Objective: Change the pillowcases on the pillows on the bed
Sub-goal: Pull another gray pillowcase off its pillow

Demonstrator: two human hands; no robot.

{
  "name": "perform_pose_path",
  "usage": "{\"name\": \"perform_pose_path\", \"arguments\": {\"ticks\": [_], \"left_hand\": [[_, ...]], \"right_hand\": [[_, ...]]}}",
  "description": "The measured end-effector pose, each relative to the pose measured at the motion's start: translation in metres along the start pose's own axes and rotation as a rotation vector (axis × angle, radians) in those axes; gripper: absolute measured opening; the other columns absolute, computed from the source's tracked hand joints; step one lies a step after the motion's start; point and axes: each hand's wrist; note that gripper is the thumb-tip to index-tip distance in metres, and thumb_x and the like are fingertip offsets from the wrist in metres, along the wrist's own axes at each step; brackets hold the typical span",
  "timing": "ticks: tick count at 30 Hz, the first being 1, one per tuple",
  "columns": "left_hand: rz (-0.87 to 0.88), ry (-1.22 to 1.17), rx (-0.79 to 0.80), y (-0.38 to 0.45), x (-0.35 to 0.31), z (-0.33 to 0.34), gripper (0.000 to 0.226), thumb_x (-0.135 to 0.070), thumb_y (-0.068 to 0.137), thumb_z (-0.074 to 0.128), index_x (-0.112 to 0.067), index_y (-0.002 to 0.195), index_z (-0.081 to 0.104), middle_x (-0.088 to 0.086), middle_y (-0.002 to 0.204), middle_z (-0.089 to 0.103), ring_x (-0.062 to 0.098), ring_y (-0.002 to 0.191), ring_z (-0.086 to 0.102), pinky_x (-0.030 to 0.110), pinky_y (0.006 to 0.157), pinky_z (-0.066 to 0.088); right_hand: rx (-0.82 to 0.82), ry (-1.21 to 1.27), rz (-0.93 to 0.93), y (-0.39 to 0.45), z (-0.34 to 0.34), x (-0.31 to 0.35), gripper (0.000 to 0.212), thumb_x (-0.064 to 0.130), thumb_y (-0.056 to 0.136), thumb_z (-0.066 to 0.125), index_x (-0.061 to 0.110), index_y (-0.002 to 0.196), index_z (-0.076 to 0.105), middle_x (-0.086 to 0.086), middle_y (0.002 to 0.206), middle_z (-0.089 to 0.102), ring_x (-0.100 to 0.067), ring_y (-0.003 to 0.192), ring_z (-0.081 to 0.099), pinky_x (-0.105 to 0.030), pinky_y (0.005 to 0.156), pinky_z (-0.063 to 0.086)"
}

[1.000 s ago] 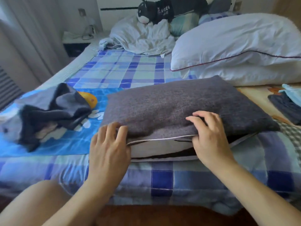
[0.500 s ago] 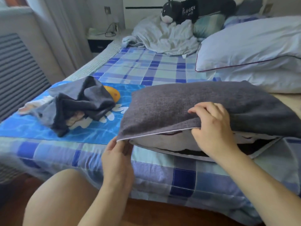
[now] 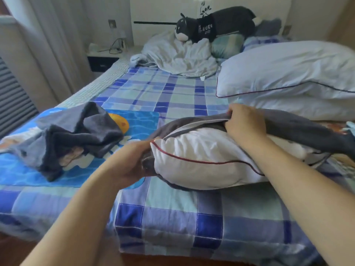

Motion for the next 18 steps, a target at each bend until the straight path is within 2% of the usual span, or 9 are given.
{"name": "perform_pose_path", "arguments": {"ticks": [3,5,7,9,10,12,14,16,18], "left_hand": [[0.112,0.056,-0.231,0.007,0.019,-0.018,0.024,-0.017,0.100,0.056,-0.010,0.082,0.069,0.012,0.078,0.055,0.019,0.063,0.049,0.026,0.053,0.042],[0.060,0.034,-0.310,0.015,0.027,-0.020,0.027,-0.023,0.102,0.057,-0.004,0.094,0.075,0.012,0.083,0.064,0.025,0.074,0.053,0.030,0.059,0.037],[-0.012,-0.014,-0.335,0.019,0.032,-0.015,0.027,-0.023,0.101,0.059,-0.003,0.094,0.075,0.012,0.083,0.069,0.027,0.076,0.058,0.031,0.058,0.039],[-0.068,-0.064,-0.280,0.019,0.035,-0.013,0.018,-0.015,0.094,0.064,-0.008,0.079,0.072,0.009,0.071,0.065,0.026,0.071,0.059,0.031,0.058,0.041],[-0.092,-0.099,-0.241,0.019,0.036,-0.015,0.013,-0.015,0.091,0.065,-0.009,0.081,0.070,0.009,0.071,0.064,0.026,0.070,0.060,0.031,0.058,0.044],[-0.130,-0.186,-0.175,0.019,0.037,-0.019,0.017,-0.019,0.099,0.056,-0.009,0.092,0.068,0.008,0.076,0.065,0.020,0.062,0.064,0.027,0.053,0.050],[-0.123,-0.229,-0.202,0.024,0.040,-0.023,0.020,-0.022,0.104,0.051,-0.008,0.103,0.065,0.009,0.080,0.065,0.017,0.060,0.061,0.028,0.053,0.048],[-0.045,-0.140,-0.322,0.035,0.042,-0.028,0.018,-0.022,0.102,0.055,-0.007,0.102,0.065,0.009,0.080,0.064,0.015,0.058,0.054,0.026,0.053,0.037],[-0.006,0.002,-0.447,0.052,0.041,-0.041,0.024,-0.030,0.092,0.064,-0.007,0.091,0.067,0.009,0.076,0.063,0.015,0.053,0.052,0.025,0.044,0.032]], "right_hand": [[0.056,0.073,-0.224,-0.006,-0.011,0.030,0.046,0.006,0.080,0.060,0.025,0.122,0.060,-0.004,0.121,0.059,-0.031,0.116,0.046,-0.039,0.099,0.041],[0.175,0.180,-0.419,-0.027,-0.021,0.056,0.049,0.013,0.081,0.065,0.029,0.126,0.059,0.002,0.125,0.051,-0.023,0.121,0.039,-0.031,0.105,0.034],[0.176,0.304,-0.639,-0.062,-0.025,0.078,0.033,0.036,0.083,0.069,0.029,0.115,0.066,0.005,0.116,0.051,-0.016,0.114,0.040,-0.025,0.101,0.034],[0.206,0.251,-0.764,-0.098,-0.019,0.089,0.050,0.065,0.079,0.058,0.028,0.111,0.067,0.006,0.108,0.051,-0.015,0.104,0.042,-0.026,0.095,0.036],[0.207,0.131,-0.798,-0.111,-0.009,0.092,0.058,0.070,0.078,0.051,0.026,0.114,0.064,0.005,0.109,0.052,-0.017,0.103,0.044,-0.031,0.094,0.038],[0.066,-0.012,-0.852,-0.125,0.016,0.096,0.038,0.053,0.087,0.057,0.019,0.104,0.065,-0.001,0.108,0.057,-0.026,0.101,0.051,-0.041,0.090,0.044],[-0.108,0.115,-0.872,-0.129,0.026,0.094,0.017,0.028,0.095,0.062,0.012,0.092,0.068,-0.005,0.099,0.065,-0.029,0.097,0.057,-0.045,0.087,0.046],[-0.184,0.319,-0.786,-0.130,0.024,0.079,0.026,0.027,0.100,0.057,0.006,0.092,0.070,-0.008,0.093,0.068,-0.029,0.092,0.062,-0.043,0.086,0.049],[-0.256,0.475,-0.612,-0.132,0.016,0.050,0.039,0.033,0.102,0.052,0.000,0.092,0.070,-0.013,0.086,0.068,-0.031,0.080,0.064,-0.042,0.077,0.052]]}}
Point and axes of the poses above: each hand's wrist, its own y-axis towards the middle knuckle, its own z-axis out of the palm, x = y × z
